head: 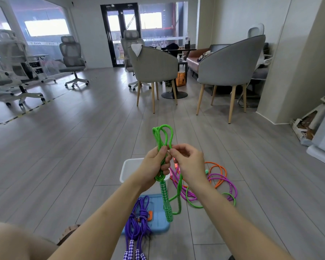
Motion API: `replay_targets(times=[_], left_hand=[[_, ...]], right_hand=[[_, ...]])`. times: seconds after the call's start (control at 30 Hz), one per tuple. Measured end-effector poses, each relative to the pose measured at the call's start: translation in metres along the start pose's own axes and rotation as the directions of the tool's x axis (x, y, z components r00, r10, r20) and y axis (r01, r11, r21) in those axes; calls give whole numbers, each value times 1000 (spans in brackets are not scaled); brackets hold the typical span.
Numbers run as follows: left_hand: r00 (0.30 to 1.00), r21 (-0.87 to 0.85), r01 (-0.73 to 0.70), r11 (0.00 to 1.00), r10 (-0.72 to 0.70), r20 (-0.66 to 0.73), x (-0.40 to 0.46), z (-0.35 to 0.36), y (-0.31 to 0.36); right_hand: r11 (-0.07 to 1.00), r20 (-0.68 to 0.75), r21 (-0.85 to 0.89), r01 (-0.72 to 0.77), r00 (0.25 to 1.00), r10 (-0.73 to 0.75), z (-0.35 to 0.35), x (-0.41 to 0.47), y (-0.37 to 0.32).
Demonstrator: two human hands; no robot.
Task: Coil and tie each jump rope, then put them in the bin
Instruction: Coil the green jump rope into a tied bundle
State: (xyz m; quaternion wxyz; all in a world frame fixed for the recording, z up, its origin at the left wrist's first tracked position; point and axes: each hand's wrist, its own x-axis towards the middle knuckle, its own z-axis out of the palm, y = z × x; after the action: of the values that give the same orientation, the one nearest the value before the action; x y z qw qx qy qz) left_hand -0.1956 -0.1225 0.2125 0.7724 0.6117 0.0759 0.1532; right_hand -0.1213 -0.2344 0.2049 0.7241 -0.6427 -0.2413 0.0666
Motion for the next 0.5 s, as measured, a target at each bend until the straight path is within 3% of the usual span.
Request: replay_targets(times=[0.1,0.3,0.43,0.5], left_hand=[[999,76,-11,997,14,-38,1,1,-2],[954,293,13,956,76,-290,7,-2,-8],[884,180,14,984,72,-463,13,-16,-1],[858,-3,-40,999,32,-512,15,-26,10]], right_hand=[[997,83,-75,18,996,-12,1,-4,-1],[955,298,-276,104,954,-18,3,-5,2],[936,391,-338,95,919,48,-3,-5,6],[886,437,-431,169,898,42,-13,-3,10]])
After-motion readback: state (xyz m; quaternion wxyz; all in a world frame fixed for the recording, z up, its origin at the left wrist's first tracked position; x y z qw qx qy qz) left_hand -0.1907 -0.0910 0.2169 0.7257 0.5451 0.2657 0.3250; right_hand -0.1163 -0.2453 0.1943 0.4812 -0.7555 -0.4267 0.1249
